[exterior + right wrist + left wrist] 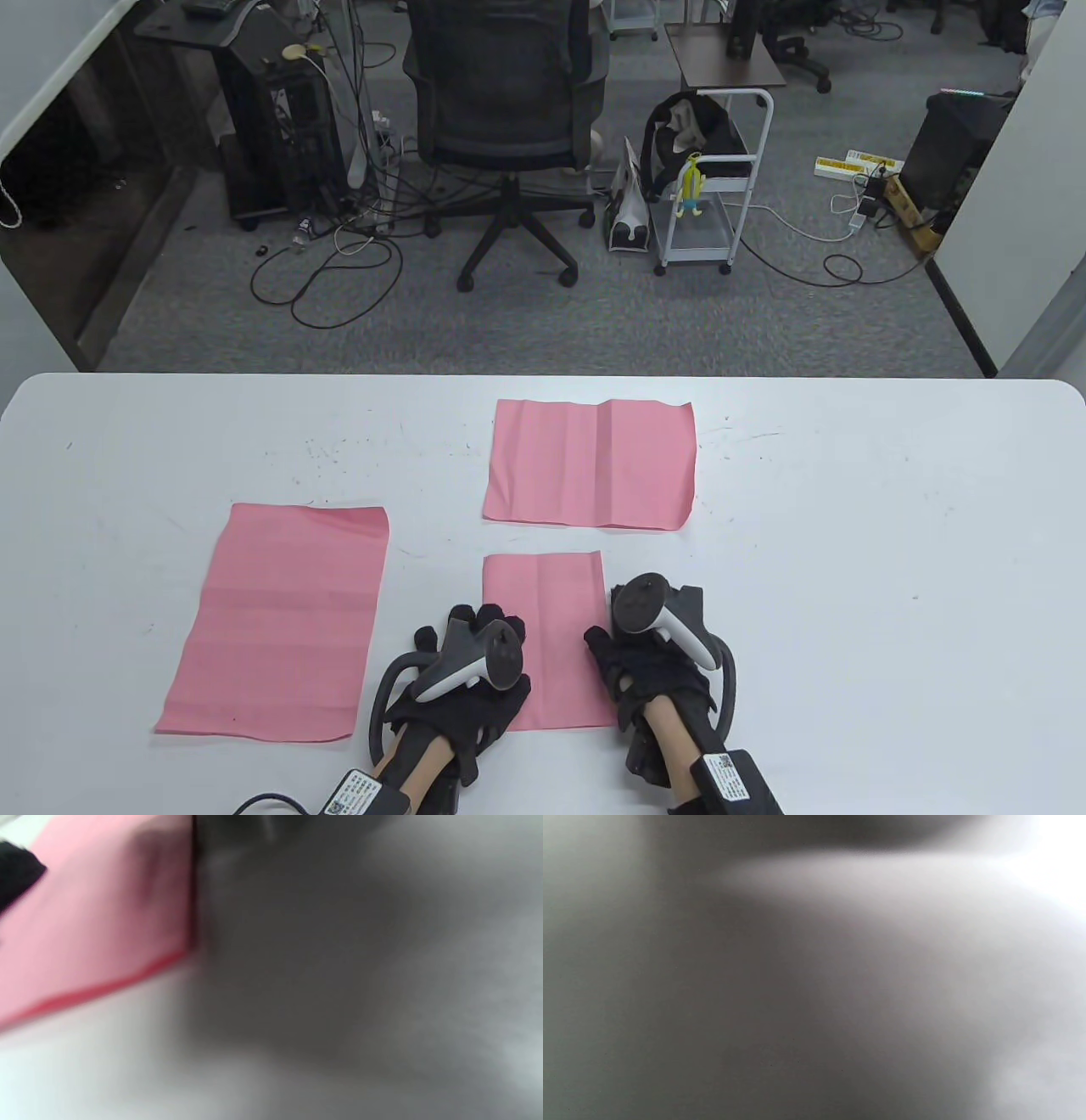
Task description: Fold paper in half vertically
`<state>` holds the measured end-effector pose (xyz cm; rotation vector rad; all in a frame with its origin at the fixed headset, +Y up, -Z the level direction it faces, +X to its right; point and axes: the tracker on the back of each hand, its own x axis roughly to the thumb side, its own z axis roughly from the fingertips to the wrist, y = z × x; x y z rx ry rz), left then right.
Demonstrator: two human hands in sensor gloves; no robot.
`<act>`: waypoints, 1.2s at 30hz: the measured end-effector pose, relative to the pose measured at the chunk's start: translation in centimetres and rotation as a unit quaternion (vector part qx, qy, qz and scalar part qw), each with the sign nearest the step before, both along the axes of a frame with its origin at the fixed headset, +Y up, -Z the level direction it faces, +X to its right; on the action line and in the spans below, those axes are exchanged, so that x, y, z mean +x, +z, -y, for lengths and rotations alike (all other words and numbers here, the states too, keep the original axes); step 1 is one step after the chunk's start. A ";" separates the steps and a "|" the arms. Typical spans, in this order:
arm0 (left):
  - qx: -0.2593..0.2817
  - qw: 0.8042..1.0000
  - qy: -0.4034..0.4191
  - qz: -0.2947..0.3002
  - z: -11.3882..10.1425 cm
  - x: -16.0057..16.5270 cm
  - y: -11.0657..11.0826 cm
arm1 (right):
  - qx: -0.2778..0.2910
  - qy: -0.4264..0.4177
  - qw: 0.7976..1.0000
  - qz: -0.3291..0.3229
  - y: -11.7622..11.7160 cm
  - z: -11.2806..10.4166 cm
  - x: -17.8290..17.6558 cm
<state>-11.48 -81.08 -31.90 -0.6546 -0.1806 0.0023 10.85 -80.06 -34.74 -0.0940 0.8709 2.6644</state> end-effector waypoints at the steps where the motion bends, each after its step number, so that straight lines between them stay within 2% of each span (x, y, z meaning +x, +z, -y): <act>1: -0.001 1.000 0.000 0.000 0.0 -0.1 0.0 | 0.001 0.005 1.000 -0.006 0.1 0.1 -0.1; 8: 0.001 1.000 0.000 0.000 0.0 0.0 0.0 | 0.016 0.005 1.000 -0.023 0.9 -0.2 -1.4; 13: 0.001 1.000 0.000 0.000 0.0 0.0 0.0 | 0.033 -0.013 0.999 -0.040 1.5 -1.3 -2.7; 18: 0.002 1.000 0.000 0.000 0.0 0.0 0.0 | 0.042 -0.090 0.994 -0.039 2.0 -2.7 -3.3; 24: 0.001 1.000 0.000 0.000 0.0 0.0 0.0 | 0.029 -0.183 0.982 0.024 1.8 -3.0 -2.1; 29: 0.001 1.000 0.000 0.000 0.0 0.0 0.0 | 0.019 -0.185 0.979 0.088 1.3 -1.7 -0.6; 36: 0.001 1.000 -0.009 0.001 -0.1 0.0 0.0 | 0.027 -0.178 0.979 0.099 1.3 -1.4 -0.3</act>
